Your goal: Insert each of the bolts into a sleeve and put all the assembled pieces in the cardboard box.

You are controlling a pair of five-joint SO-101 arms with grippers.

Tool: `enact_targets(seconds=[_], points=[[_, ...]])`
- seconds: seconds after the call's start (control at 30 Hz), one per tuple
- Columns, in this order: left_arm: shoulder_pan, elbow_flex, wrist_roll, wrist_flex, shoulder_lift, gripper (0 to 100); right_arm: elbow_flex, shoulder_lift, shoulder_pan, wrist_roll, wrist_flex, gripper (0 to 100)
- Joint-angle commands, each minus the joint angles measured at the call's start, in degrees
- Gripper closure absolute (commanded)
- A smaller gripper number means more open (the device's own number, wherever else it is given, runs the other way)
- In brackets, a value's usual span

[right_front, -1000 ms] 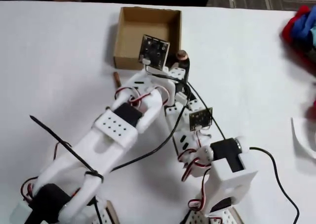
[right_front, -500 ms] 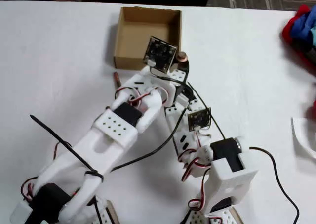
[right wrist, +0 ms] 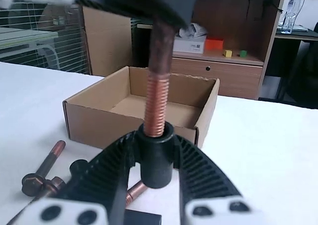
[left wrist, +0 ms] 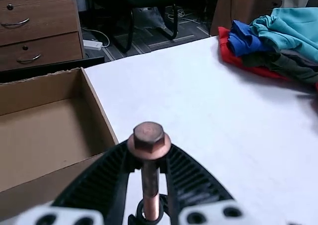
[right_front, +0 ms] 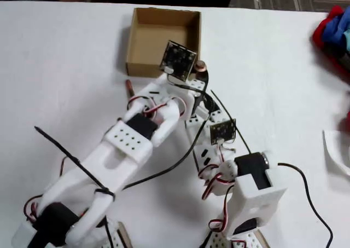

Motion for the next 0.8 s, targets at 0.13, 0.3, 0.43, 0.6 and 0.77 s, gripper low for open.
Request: enact_targets(seconds=[0.13, 0.3, 0.43, 0.6, 0.77], points=[[-0.1, -1.1, -0.4, -0.5, 3.4, 98, -1.8, -0.7, 0.5, 0.5, -1.6, 97.9], [-0.4, -1.1, -0.4, -2.8, 4.2, 98, -1.1, -0.7, 0.5, 0.6, -4.3, 97.9], [-0.4, -0.7, -0.4, -2.1, 3.9, 98, 0.6, -0.7, 0.5, 0.8, -8.6, 97.9], [-0.4, -1.1, -0.4, 2.5, 3.8, 98, 0.6, -0.7, 0.9, 0.6, -8.8, 97.9], [-0.4, -1.1, -0.4, 4.8, 3.0, 98, 1.0, -0.7, 1.0, 0.5, -10.6, 97.9]])
